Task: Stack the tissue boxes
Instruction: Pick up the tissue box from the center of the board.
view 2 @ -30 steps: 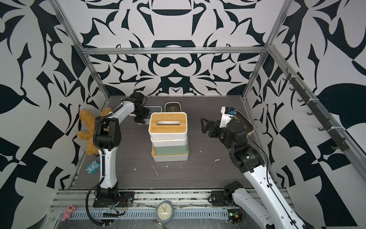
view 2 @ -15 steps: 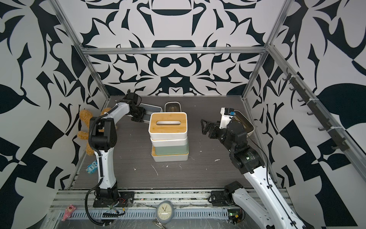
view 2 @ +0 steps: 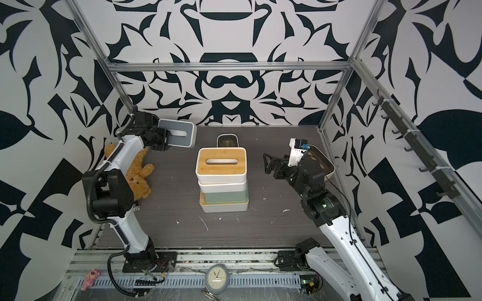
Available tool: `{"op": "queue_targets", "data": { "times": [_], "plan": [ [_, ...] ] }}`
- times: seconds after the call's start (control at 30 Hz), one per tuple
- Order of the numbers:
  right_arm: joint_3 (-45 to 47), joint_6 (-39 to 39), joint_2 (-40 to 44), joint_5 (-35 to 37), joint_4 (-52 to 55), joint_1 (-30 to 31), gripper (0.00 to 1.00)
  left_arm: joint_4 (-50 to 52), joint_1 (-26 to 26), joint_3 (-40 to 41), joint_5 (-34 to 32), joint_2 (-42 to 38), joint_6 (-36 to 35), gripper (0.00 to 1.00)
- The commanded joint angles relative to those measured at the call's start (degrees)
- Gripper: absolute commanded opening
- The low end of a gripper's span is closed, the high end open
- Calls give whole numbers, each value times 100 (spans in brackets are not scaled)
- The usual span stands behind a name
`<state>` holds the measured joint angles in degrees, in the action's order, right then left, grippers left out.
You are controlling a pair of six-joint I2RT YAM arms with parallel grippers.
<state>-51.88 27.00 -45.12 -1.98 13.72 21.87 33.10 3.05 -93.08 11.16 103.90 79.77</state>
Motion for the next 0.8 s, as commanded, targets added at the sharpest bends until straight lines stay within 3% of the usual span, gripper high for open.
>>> {"op": "queue_targets", "data": {
  "times": [0.0,0.27,0.43,0.77],
  "plan": [
    [-96,-13,-5,-59,-709,-7,99,-377,201,106,404,-600,194,42],
    [-124,51,-282,-388,-1793,-7,99,-512,218,-62,852,-1656,114,42],
    [-565,19,-694,-961,-2080,-7,99,-617,-5,-269,1076,-2135,-17,42],
    [-1242,118,-1739,-1939,-3384,134,99,-621,-1250,-1083,930,-2243,-183,42]
  ]
}}
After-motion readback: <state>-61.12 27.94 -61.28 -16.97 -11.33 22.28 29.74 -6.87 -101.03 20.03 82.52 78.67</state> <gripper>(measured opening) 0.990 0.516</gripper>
